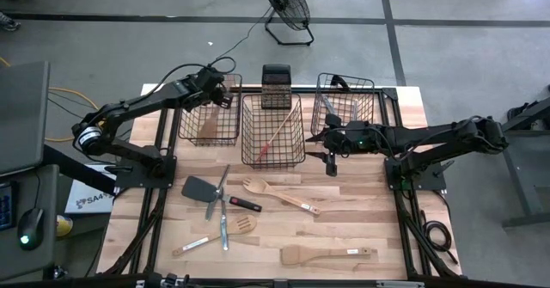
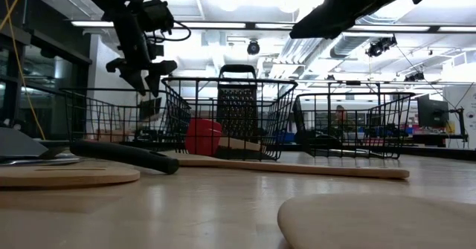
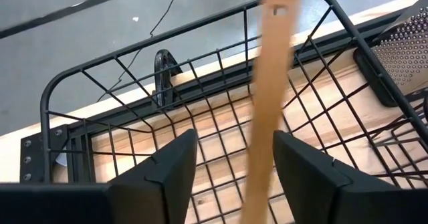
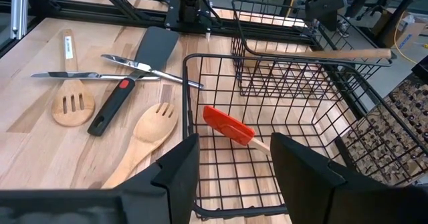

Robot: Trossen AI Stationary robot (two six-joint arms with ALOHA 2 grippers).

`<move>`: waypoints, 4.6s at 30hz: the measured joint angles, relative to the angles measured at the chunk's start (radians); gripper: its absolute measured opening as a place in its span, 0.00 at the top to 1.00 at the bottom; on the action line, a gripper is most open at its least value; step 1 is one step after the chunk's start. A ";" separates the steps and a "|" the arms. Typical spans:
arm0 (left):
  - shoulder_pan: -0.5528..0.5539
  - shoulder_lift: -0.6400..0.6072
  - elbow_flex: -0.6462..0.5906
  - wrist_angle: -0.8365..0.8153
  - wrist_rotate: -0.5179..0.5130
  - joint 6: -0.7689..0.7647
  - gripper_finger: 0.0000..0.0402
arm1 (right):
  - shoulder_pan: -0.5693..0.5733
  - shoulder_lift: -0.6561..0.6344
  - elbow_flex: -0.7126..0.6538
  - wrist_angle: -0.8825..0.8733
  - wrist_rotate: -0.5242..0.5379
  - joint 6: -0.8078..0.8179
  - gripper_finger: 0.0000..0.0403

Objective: Pick & Place Kitchen Items
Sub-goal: Put the light brown wooden serving spoon into the left wire basket, then put the silver table knife into the right wire basket

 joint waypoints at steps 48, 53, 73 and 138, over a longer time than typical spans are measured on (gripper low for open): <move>-0.141 -0.269 -0.001 -0.005 0.018 0.164 1.00 | 0.000 0.000 0.000 -0.045 0.023 0.019 0.56; -0.208 -0.334 -0.001 -0.019 0.018 0.175 1.00 | 0.000 0.000 0.000 -0.060 0.022 0.026 0.56; -0.472 -0.483 -0.001 -0.213 0.022 0.080 1.00 | 0.001 0.000 0.000 -0.077 0.009 0.053 0.56; -0.761 0.029 0.000 -0.395 0.420 -0.832 0.70 | 0.001 0.000 0.000 -0.161 -0.012 0.081 0.56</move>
